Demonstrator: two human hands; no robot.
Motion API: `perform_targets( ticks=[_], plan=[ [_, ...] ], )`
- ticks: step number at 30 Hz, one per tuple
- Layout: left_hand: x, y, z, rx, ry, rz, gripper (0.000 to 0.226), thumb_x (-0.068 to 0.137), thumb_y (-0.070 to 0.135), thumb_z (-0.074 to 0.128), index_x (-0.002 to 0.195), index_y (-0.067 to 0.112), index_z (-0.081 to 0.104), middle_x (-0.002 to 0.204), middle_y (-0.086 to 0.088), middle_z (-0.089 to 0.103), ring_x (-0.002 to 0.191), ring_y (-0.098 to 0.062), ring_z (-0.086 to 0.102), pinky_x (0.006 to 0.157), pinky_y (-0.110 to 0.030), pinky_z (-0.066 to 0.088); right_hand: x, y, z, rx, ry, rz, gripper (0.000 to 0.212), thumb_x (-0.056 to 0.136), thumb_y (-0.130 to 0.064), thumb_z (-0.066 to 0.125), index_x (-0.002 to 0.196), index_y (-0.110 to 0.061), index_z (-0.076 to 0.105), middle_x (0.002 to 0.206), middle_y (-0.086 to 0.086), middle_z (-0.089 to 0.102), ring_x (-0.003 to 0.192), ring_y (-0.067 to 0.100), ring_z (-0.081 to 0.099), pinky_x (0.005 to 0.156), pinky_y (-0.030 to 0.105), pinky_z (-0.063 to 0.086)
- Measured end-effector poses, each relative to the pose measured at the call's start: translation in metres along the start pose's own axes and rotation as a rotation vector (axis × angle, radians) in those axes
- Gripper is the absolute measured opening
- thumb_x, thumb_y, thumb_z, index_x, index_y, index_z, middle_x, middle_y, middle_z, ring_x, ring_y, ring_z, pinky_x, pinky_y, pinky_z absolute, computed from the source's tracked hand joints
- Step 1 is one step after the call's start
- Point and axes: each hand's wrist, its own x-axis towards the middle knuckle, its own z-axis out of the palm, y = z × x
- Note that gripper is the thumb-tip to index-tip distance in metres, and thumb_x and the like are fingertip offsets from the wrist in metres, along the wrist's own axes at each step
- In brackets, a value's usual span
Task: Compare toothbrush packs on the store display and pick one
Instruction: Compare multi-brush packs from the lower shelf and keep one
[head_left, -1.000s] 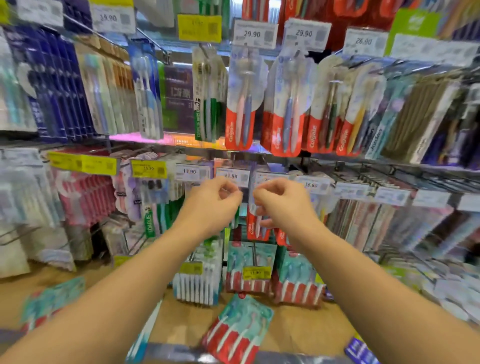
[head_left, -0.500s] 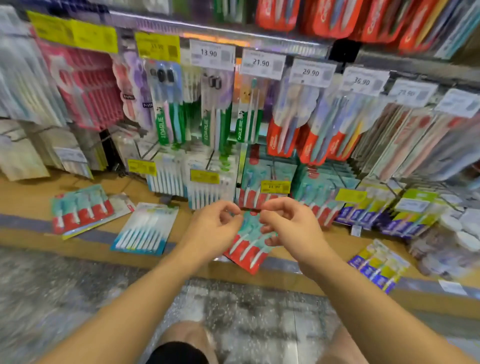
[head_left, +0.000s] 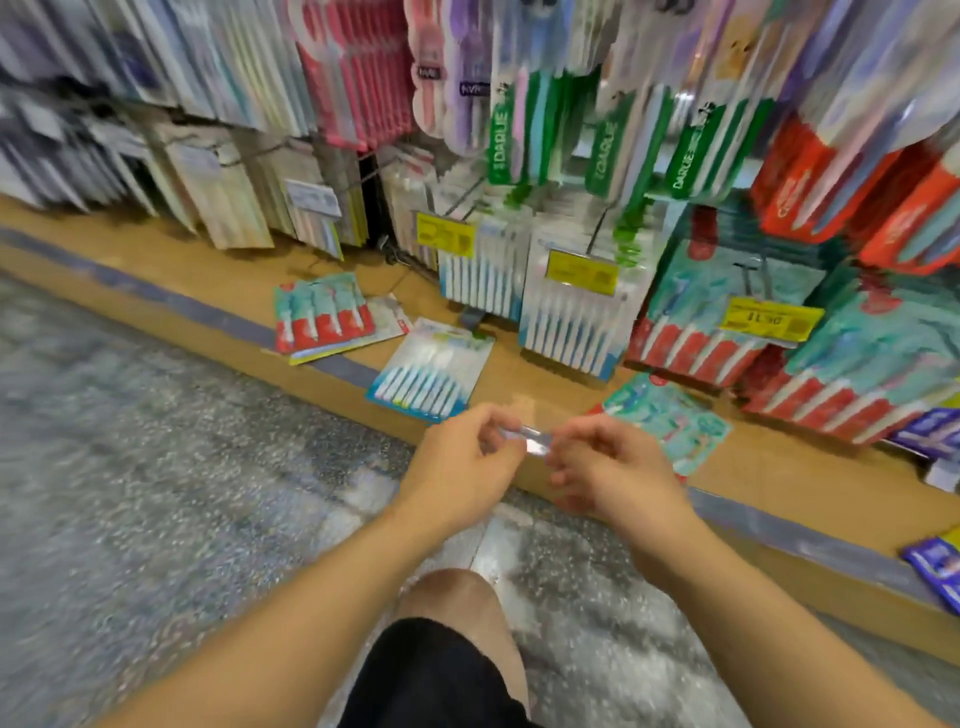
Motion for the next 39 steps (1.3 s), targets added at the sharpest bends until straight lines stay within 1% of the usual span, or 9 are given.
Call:
perform_targets(
  ticks=[3,8,12,19,23,29,33,37,39],
  plan=[
    [-0.001,-0.019,-0.022,-0.045,0.039,-0.068,0.005,0.091,0.033,0.07,0.093,0.035,0.066,0.083,0.009,0.061,0.077,-0.017,0.06,0.078,-0.036,0.052,0.005,-0.019,0.025,-0.075,-0.046,-0.006,0.009,0.092,-0.004,0.069,0.094,-0.012,0.073,0.075,0.011,0.07,0.067,0.025,0.062,0.059,0.032,0.045],
    [-0.003,-0.055,-0.066,-0.149,0.141,-0.119,0.004,0.081,0.04,0.066,0.084,0.039,0.064,0.073,0.017,0.06,0.065,-0.007,0.054,0.07,-0.028,0.046,0.007,-0.042,0.079,-0.127,-0.133,-0.028,0.006,0.093,0.0,0.069,0.097,-0.004,0.071,0.079,0.011,0.067,0.067,0.023,0.059,0.056,0.032,0.045],
    [-0.015,-0.082,-0.096,-0.181,0.17,-0.111,0.006,0.091,0.031,0.068,0.089,0.036,0.065,0.083,0.011,0.065,0.065,-0.007,0.055,0.071,-0.03,0.05,0.01,-0.05,0.115,-0.135,-0.217,-0.033,0.012,0.092,0.002,0.066,0.101,-0.005,0.071,0.079,0.005,0.067,0.063,0.012,0.062,0.056,0.029,0.049],
    [-0.006,-0.106,-0.143,-0.11,0.276,-0.15,0.013,0.092,0.028,0.068,0.093,0.04,0.062,0.085,0.01,0.067,0.06,0.002,0.057,0.071,-0.032,0.054,0.024,-0.07,0.154,-0.169,-0.318,-0.067,0.008,0.094,-0.002,0.067,0.101,-0.005,0.071,0.081,0.01,0.065,0.068,0.018,0.061,0.059,0.033,0.05],
    [0.024,-0.1,-0.161,-0.109,0.353,-0.162,0.014,0.093,0.028,0.066,0.103,0.036,0.062,0.09,0.002,0.07,0.081,-0.015,0.067,0.08,-0.037,0.055,0.057,-0.075,0.171,-0.225,-0.339,-0.066,0.006,0.096,-0.006,0.065,0.094,-0.01,0.07,0.083,0.012,0.065,0.073,0.02,0.061,0.059,0.033,0.049],
    [0.078,-0.113,-0.16,-0.09,0.376,-0.215,0.015,0.09,0.022,0.063,0.103,0.03,0.063,0.079,-0.001,0.068,0.072,-0.017,0.063,0.075,-0.042,0.056,0.128,-0.066,0.219,-0.223,-0.369,-0.022,0.011,0.095,-0.007,0.062,0.086,-0.013,0.062,0.083,0.013,0.06,0.071,0.024,0.055,0.059,0.036,0.047],
    [0.11,-0.127,-0.165,-0.034,0.367,-0.267,0.021,0.088,0.022,0.06,0.106,0.033,0.063,0.084,-0.004,0.075,0.071,-0.019,0.067,0.063,-0.031,0.051,0.168,-0.048,0.243,-0.279,-0.392,-0.023,0.008,0.09,-0.008,0.061,0.085,-0.014,0.061,0.073,0.012,0.061,0.061,0.023,0.056,0.056,0.036,0.05],
    [0.147,-0.149,-0.179,-0.078,0.41,-0.408,0.023,0.076,0.036,0.066,0.099,0.034,0.064,0.086,0.003,0.07,0.083,-0.023,0.072,0.072,-0.039,0.061,0.226,-0.037,0.249,-0.283,-0.283,0.08,0.01,0.093,-0.015,0.061,0.084,-0.018,0.059,0.081,0.01,0.062,0.06,0.02,0.055,0.056,0.033,0.052],
    [0.165,-0.169,-0.189,-0.077,0.372,-0.454,0.025,0.074,0.038,0.063,0.098,0.031,0.063,0.081,0.003,0.068,0.076,-0.024,0.067,0.066,-0.036,0.054,0.26,-0.034,0.256,-0.278,-0.229,0.096,0.008,0.088,-0.017,0.064,0.082,-0.018,0.059,0.082,0.009,0.064,0.063,0.023,0.06,0.062,0.038,0.057]
  ],
)
